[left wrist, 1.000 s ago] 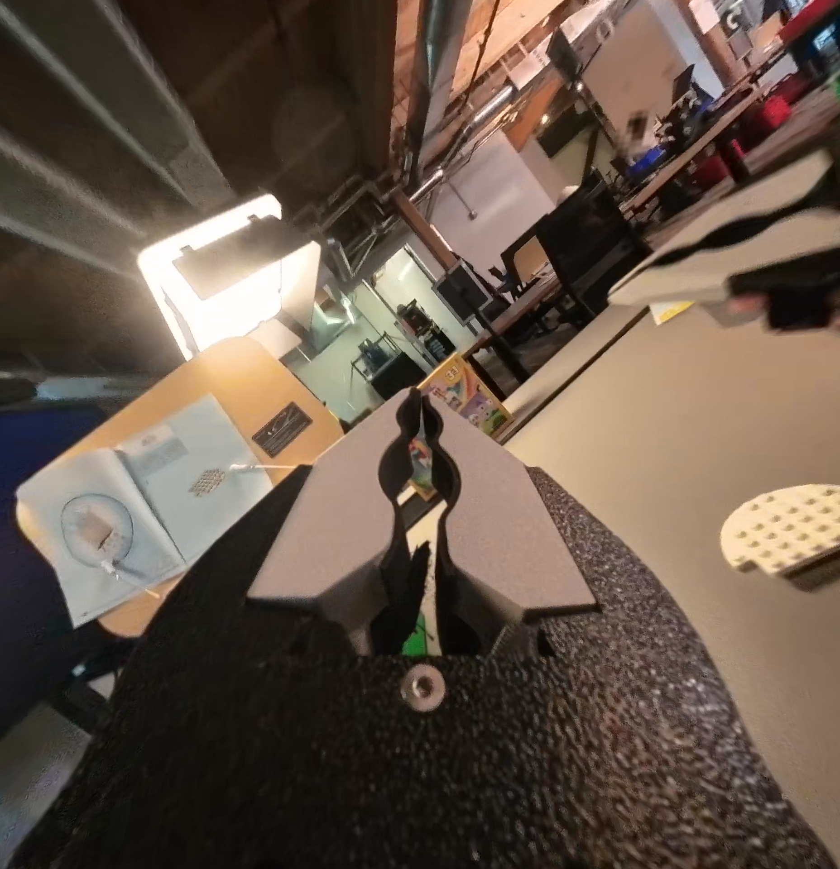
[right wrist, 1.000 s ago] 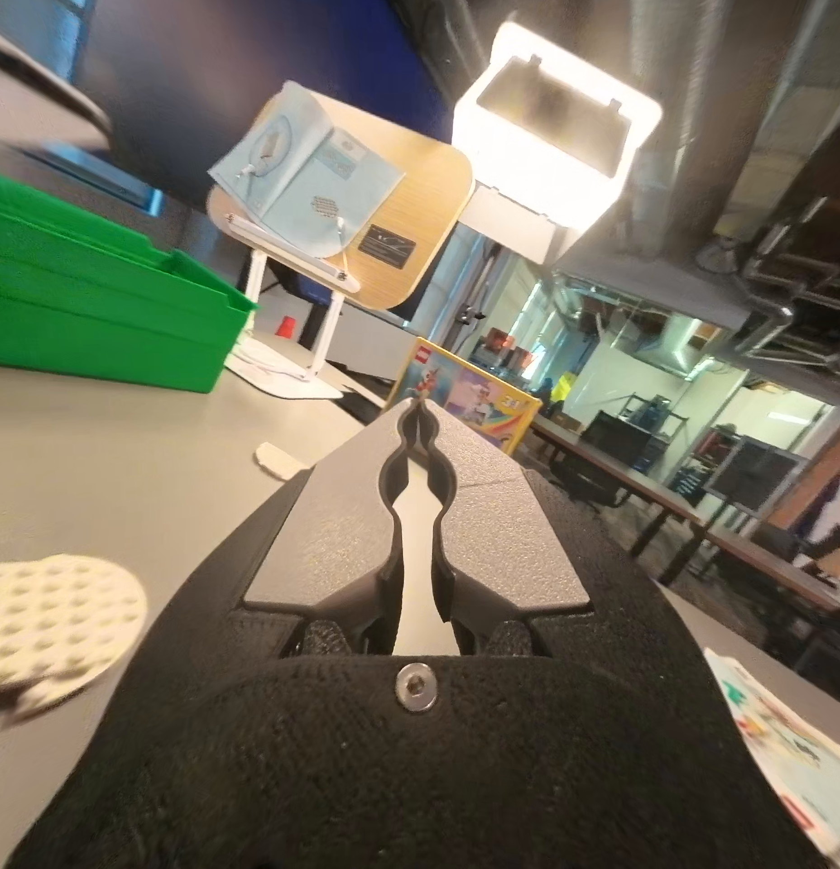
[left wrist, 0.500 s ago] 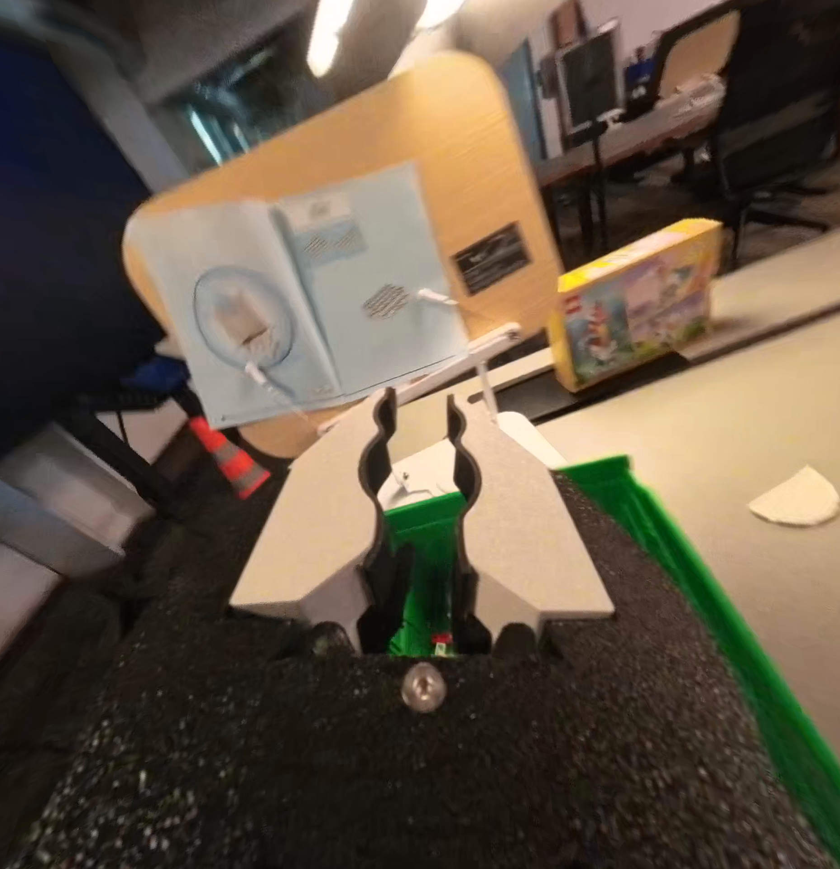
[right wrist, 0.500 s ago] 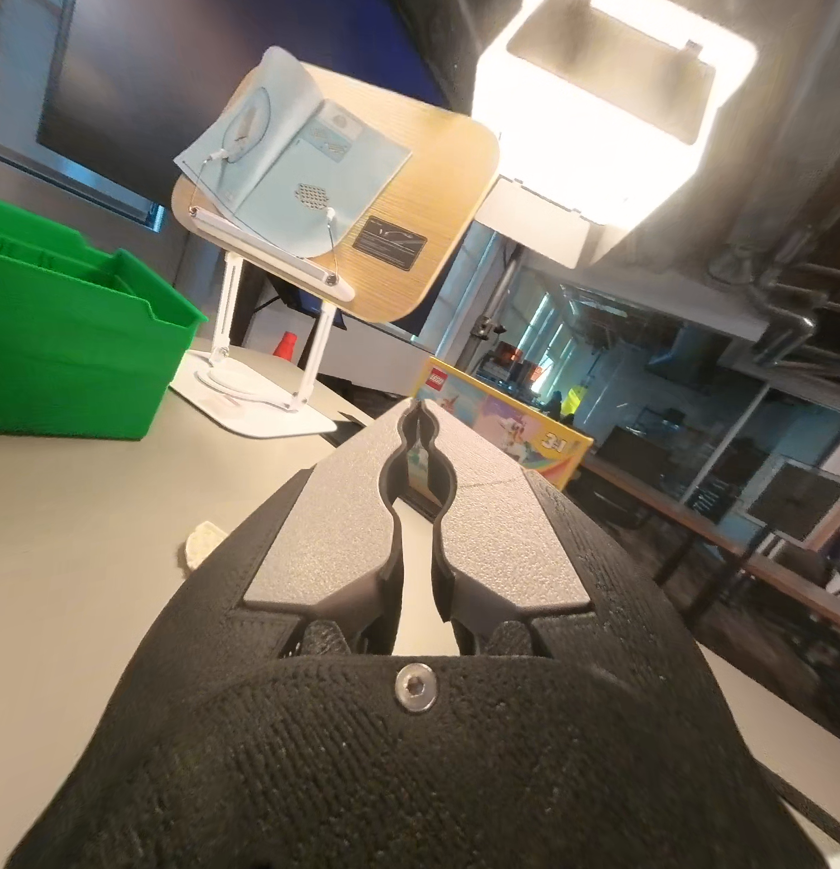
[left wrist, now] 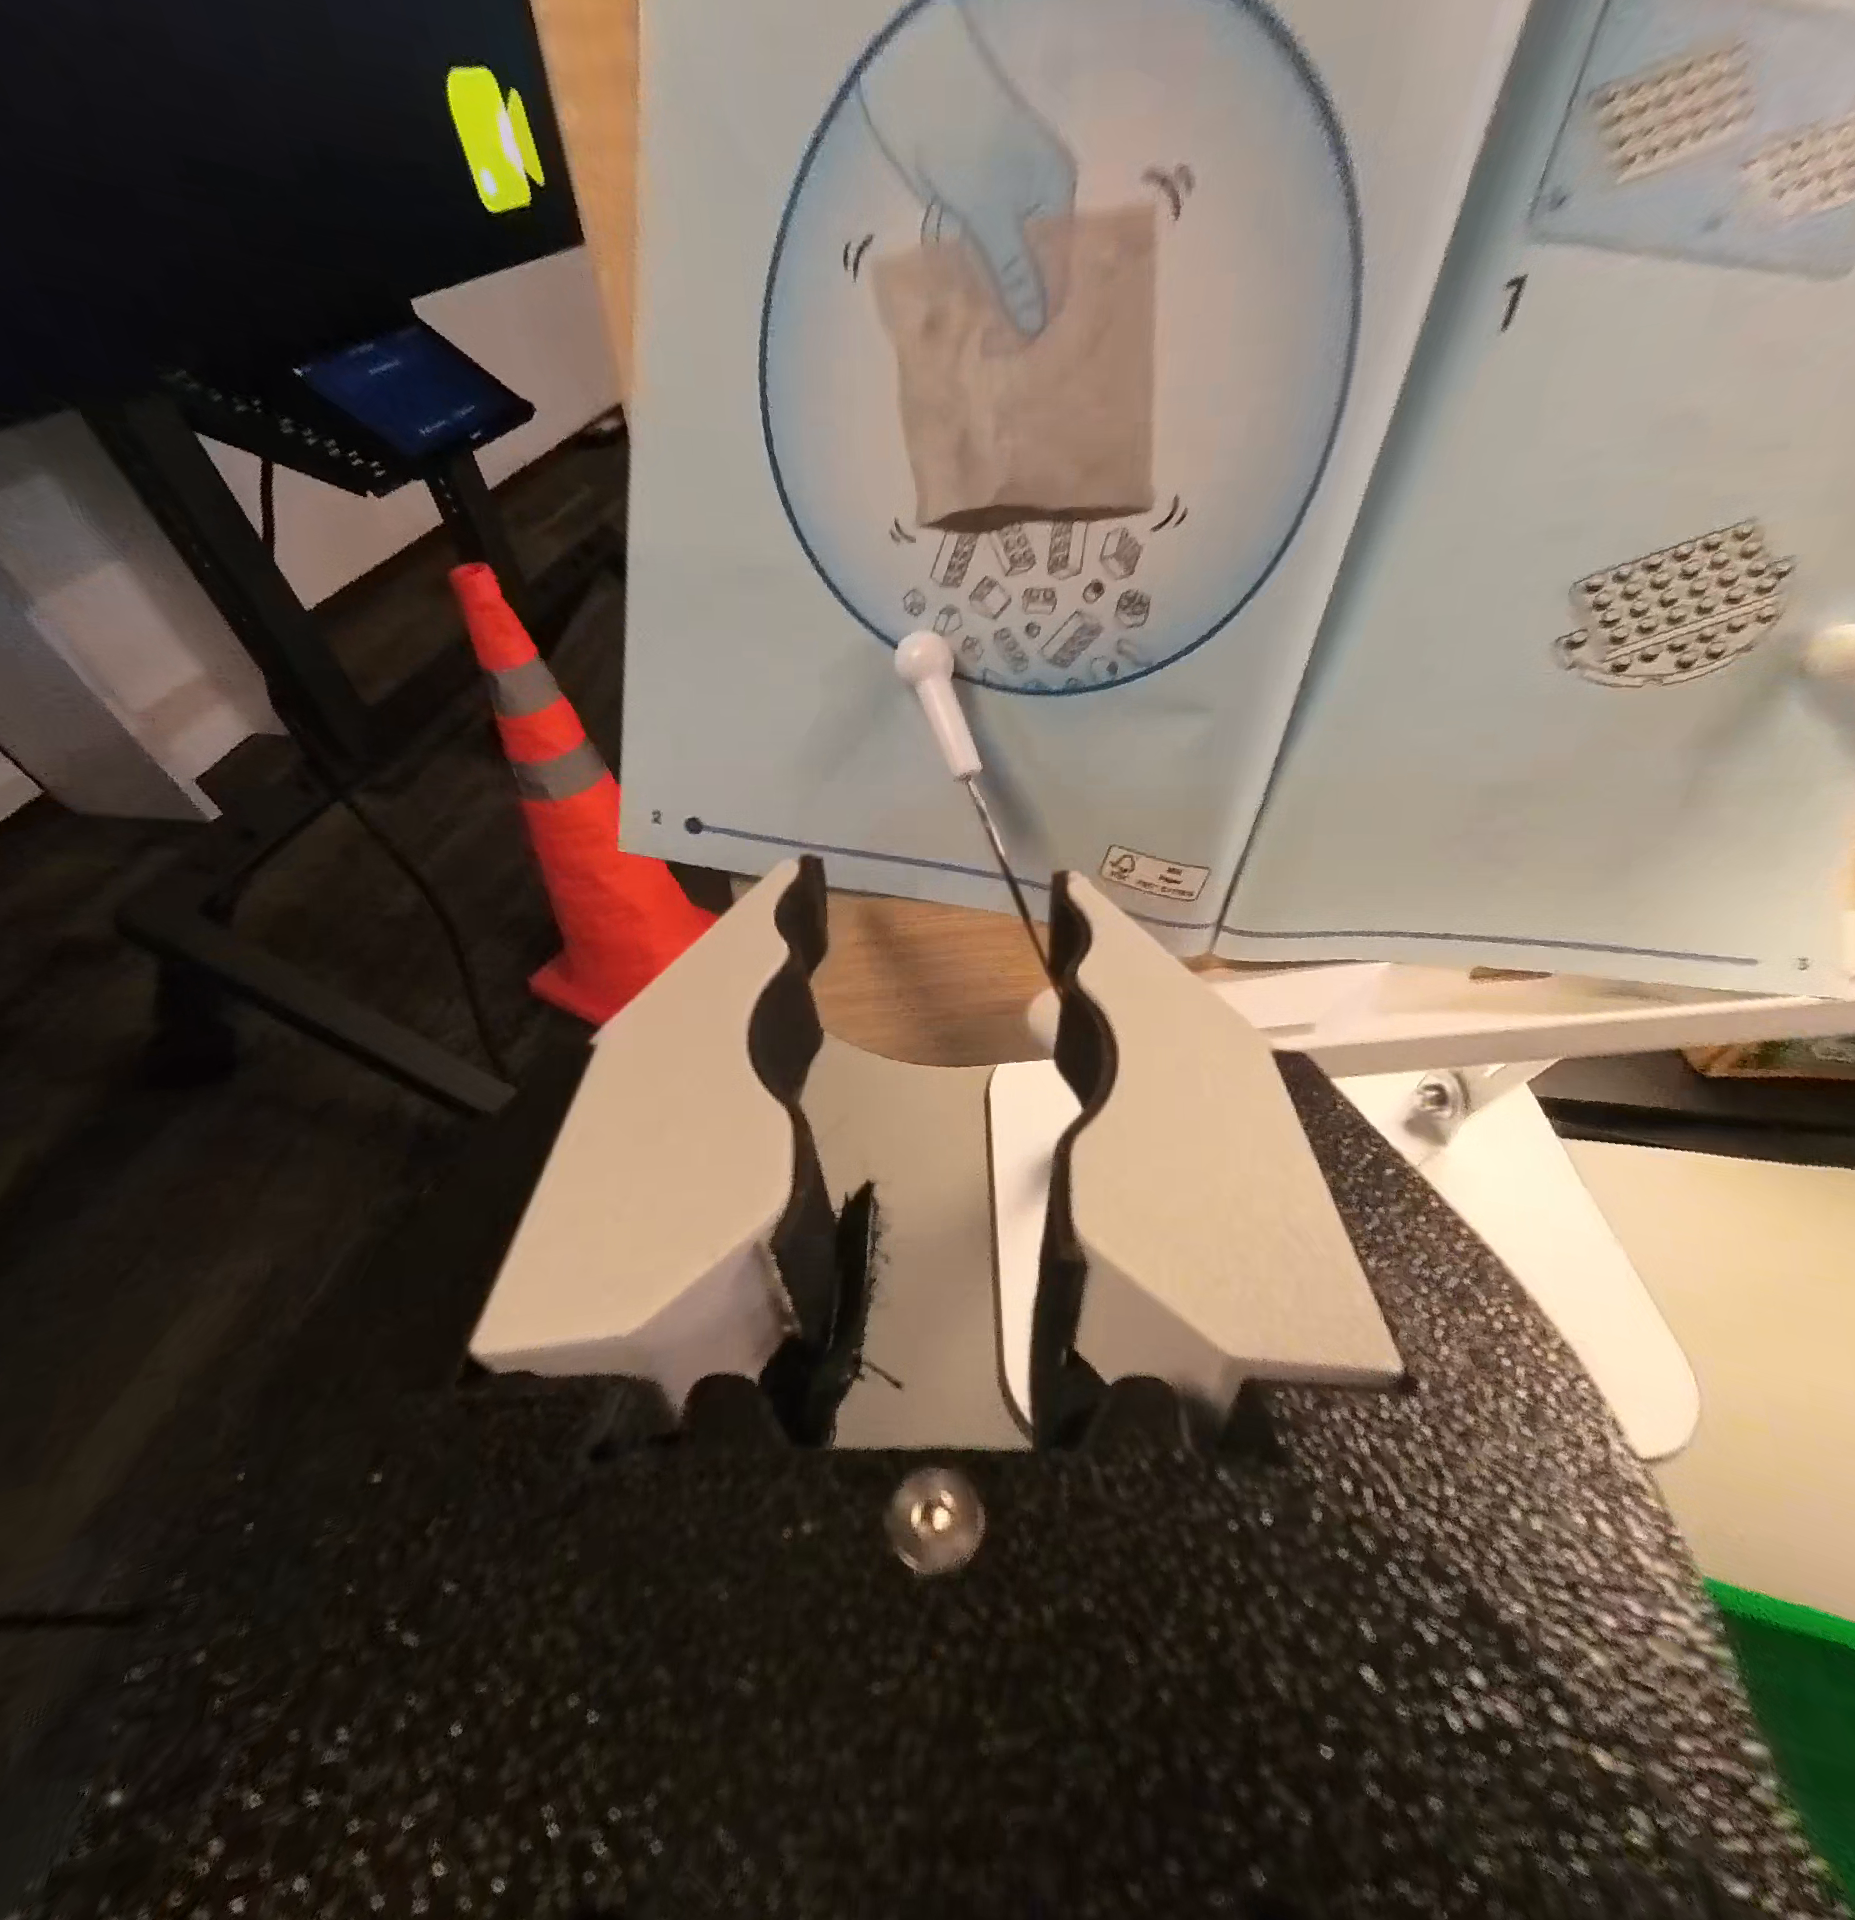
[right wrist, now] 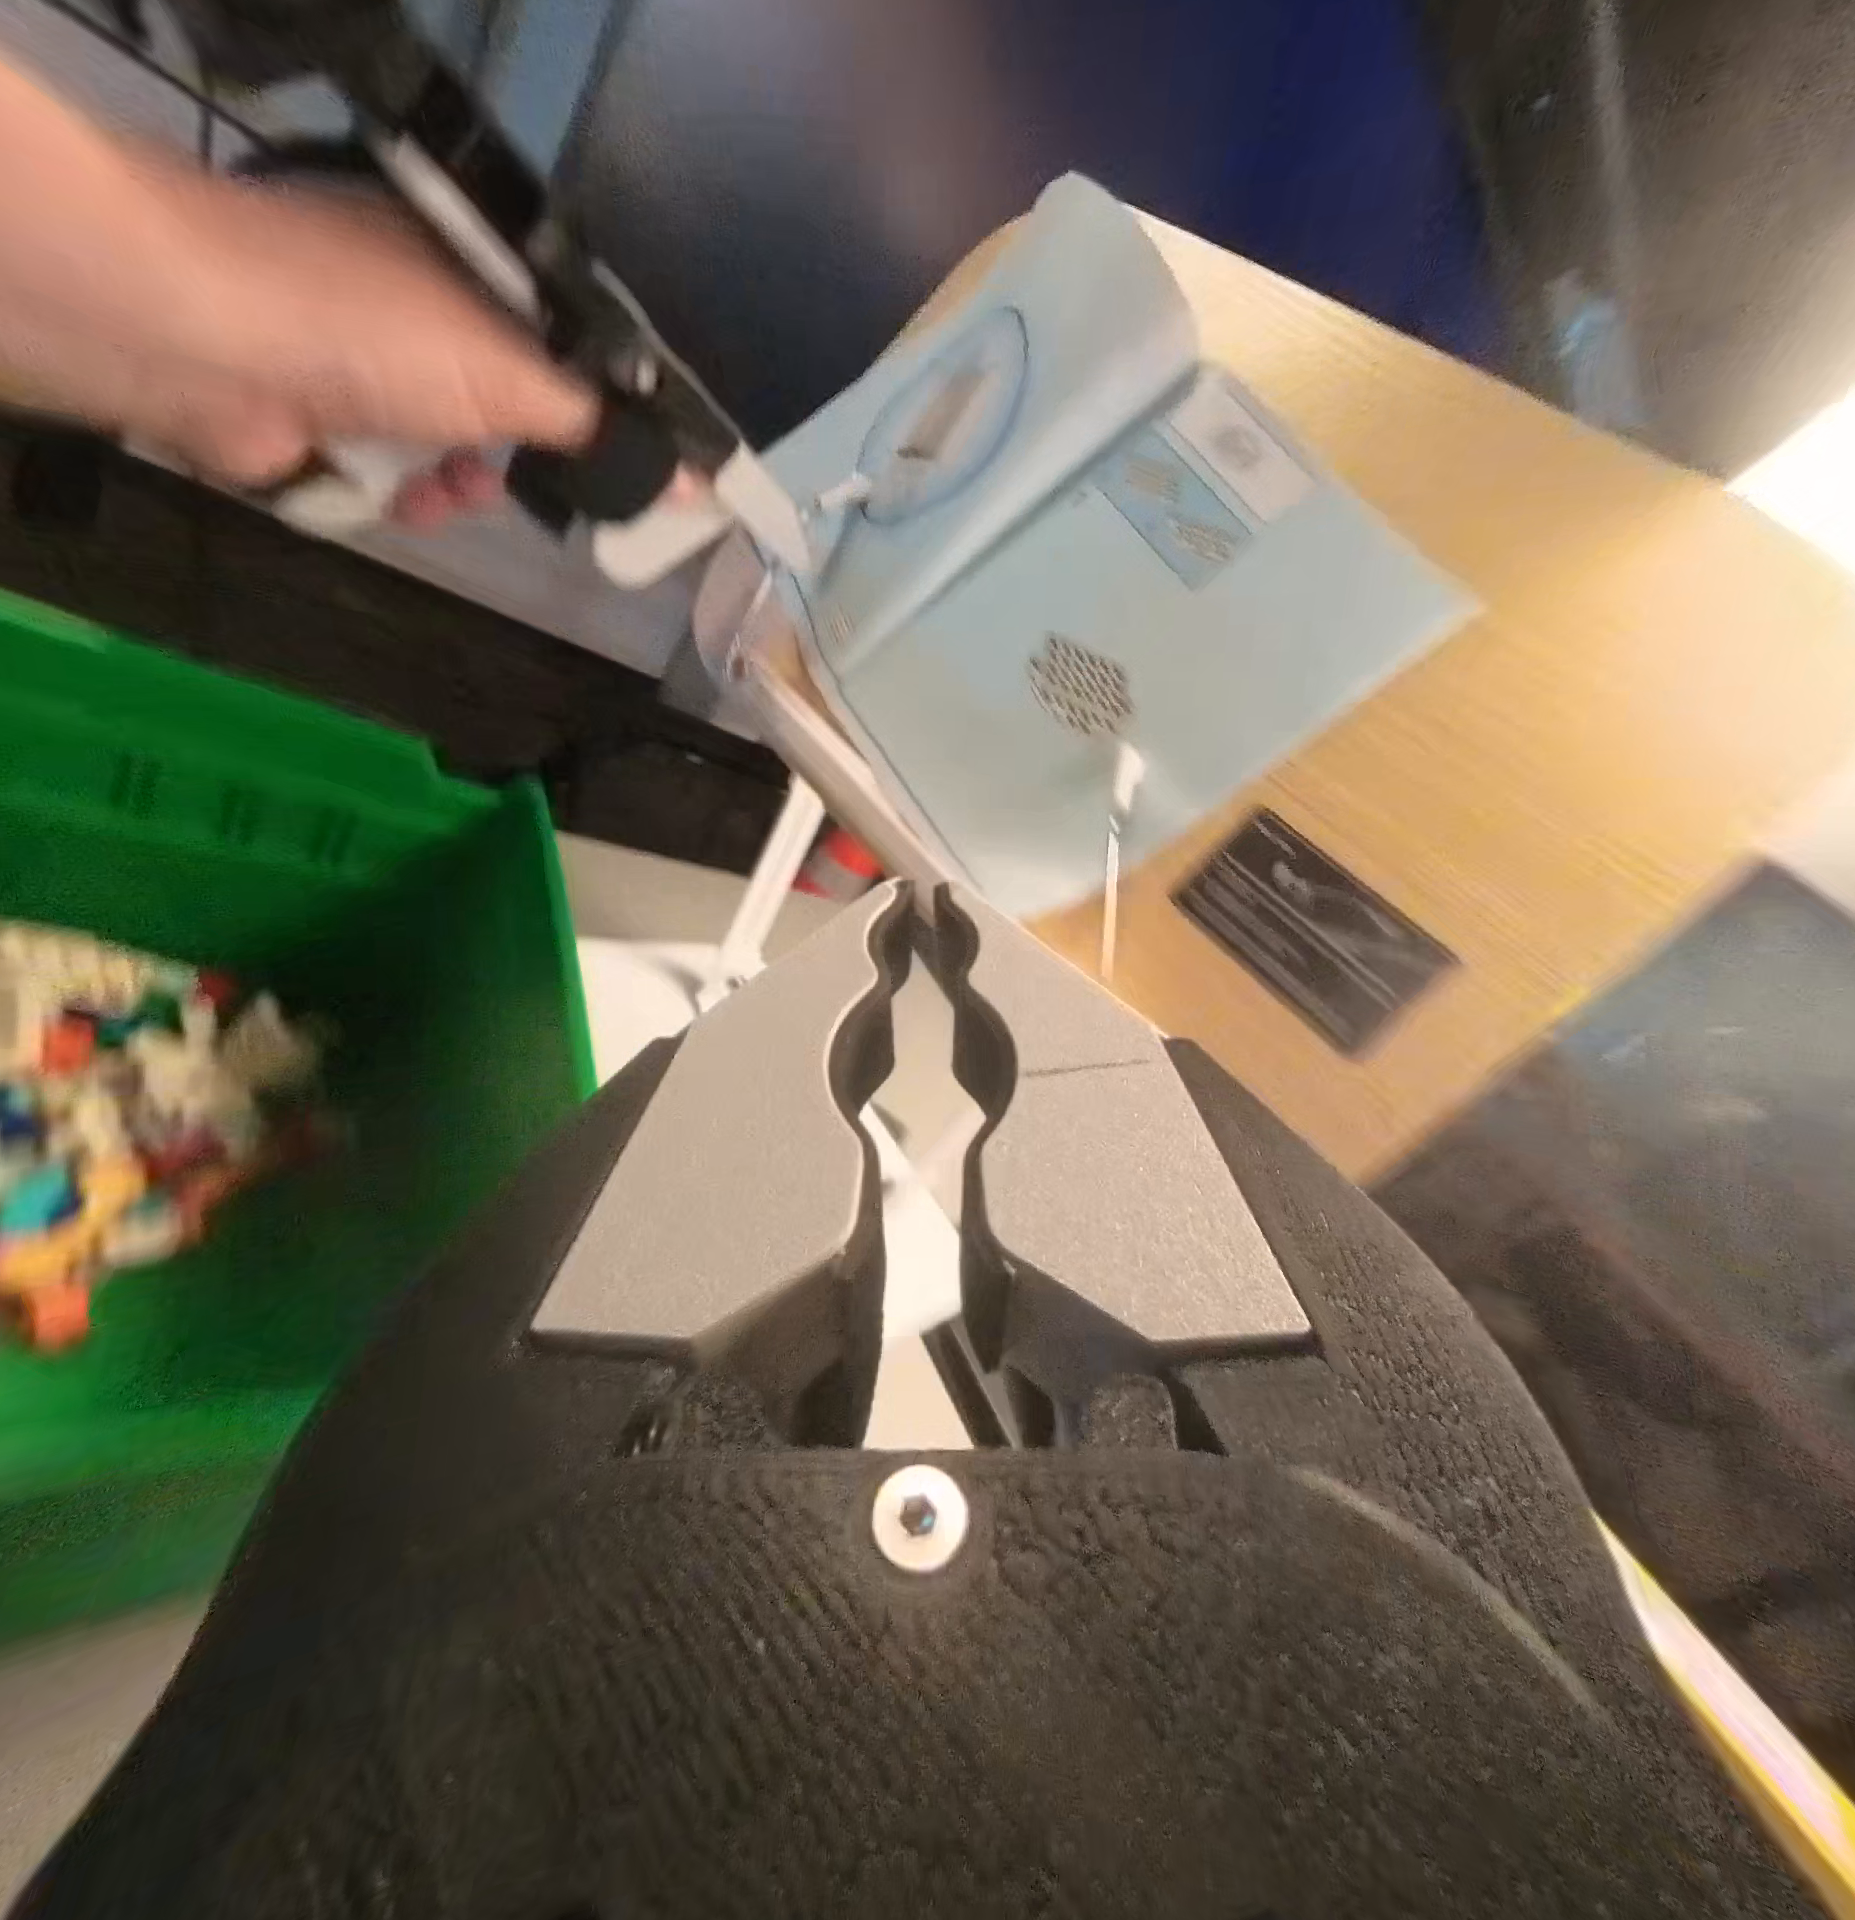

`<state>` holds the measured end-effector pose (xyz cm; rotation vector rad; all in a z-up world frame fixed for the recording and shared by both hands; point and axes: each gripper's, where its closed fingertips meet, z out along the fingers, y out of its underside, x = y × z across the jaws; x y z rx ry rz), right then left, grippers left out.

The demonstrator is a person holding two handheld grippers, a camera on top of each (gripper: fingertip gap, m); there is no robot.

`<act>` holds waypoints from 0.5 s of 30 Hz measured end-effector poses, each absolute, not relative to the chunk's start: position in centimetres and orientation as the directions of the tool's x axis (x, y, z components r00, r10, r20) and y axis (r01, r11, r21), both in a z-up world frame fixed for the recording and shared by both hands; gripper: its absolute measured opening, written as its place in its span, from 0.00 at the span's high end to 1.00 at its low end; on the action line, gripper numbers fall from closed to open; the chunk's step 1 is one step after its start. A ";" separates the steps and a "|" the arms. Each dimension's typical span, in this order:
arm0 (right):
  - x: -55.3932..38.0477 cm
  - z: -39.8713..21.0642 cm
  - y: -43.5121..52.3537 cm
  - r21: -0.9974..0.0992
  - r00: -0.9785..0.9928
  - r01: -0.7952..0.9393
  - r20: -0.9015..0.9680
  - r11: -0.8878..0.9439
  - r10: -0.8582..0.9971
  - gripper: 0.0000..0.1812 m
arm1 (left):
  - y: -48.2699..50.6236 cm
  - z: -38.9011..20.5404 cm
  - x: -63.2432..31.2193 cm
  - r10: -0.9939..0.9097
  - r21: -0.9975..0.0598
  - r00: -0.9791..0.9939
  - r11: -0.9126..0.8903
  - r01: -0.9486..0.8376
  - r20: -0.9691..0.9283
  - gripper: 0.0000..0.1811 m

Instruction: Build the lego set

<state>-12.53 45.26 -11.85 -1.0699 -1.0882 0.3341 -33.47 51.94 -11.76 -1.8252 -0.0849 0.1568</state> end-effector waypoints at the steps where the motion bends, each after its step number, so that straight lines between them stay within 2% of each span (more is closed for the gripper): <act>1: -14.6 -11.1 46.0 -0.849 0.465 0.243 0.526 0.469 0.712 0.99 | 52.1 -12.0 -33.6 0.139 -0.965 0.988 -0.259 -0.024 -0.062 0.79; 5: -21.4 -10.1 49.0 -0.880 0.455 0.251 0.474 0.403 0.754 1.00 | 52.7 -12.0 -33.5 0.125 -0.966 0.989 -0.252 -0.047 -0.080 0.82; 6: -22.6 -9.8 49.5 -0.883 0.462 0.248 0.469 0.399 0.753 1.00 | 52.8 -11.9 -33.5 0.122 -0.966 0.988 -0.251 -0.057 -0.090 0.84; 7: -23.7 -9.5 49.8 -0.885 0.466 0.238 0.465 0.400 0.752 1.00 | 52.9 -11.8 -33.4 0.114 -0.966 0.989 -0.249 -0.065 -0.096 0.92; 9: -25.4 -8.8 50.3 -0.886 0.477 0.222 0.462 0.406 0.747 1.00 | 53.1 -11.8 -33.4 0.110 -0.969 0.989 -0.238 -0.069 -0.097 0.95; 12: -27.7 -8.3 50.5 -0.877 0.476 0.225 0.480 0.425 0.737 1.00 | 52.8 -12.0 -33.7 0.127 -0.977 0.992 -0.211 0.010 -0.017 0.96; 15: -29.3 -8.6 51.2 -0.851 0.481 0.278 0.525 0.446 0.702 1.00 | 52.2 -13.0 -34.5 0.169 -0.968 0.974 -0.171 0.183 0.154 0.95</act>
